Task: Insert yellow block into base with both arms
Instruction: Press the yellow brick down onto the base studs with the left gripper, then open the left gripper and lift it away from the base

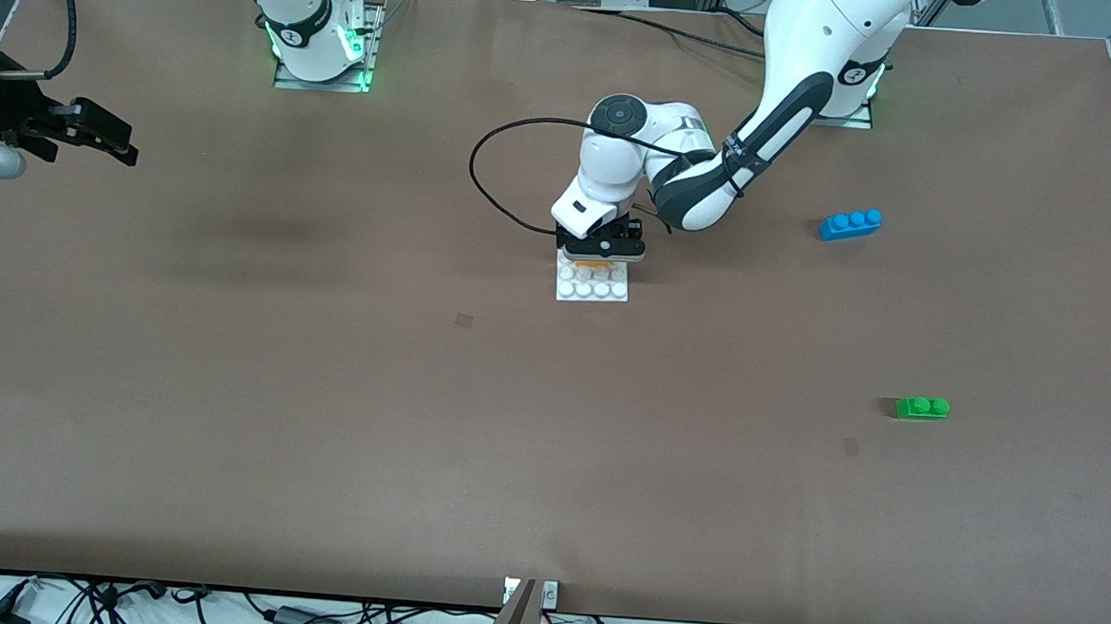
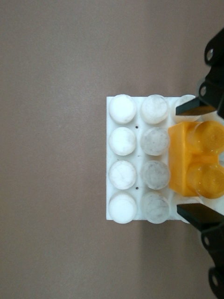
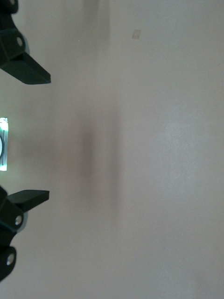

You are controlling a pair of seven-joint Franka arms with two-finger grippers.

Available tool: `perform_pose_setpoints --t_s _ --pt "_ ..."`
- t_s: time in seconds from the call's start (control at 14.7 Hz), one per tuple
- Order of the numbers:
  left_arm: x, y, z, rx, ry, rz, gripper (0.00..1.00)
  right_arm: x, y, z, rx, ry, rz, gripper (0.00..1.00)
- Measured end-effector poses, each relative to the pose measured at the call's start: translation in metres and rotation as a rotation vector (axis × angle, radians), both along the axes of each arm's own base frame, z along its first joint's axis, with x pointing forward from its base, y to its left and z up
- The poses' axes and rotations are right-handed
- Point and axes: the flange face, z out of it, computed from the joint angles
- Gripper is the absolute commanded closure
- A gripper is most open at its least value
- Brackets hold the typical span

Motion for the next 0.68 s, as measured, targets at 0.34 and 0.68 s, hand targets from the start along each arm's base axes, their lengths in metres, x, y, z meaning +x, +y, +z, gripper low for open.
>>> perform_pose_setpoints --t_s 0.34,0.68 --pt "0.038 0.022 0.035 -0.013 -0.057 0.077 0.00 0.000 0.000 0.000 0.000 0.001 0.000 0.00" --pt "0.088 0.079 0.083 -0.022 -0.033 0.096 0.00 0.000 0.000 0.000 0.000 0.001 0.000 0.00"
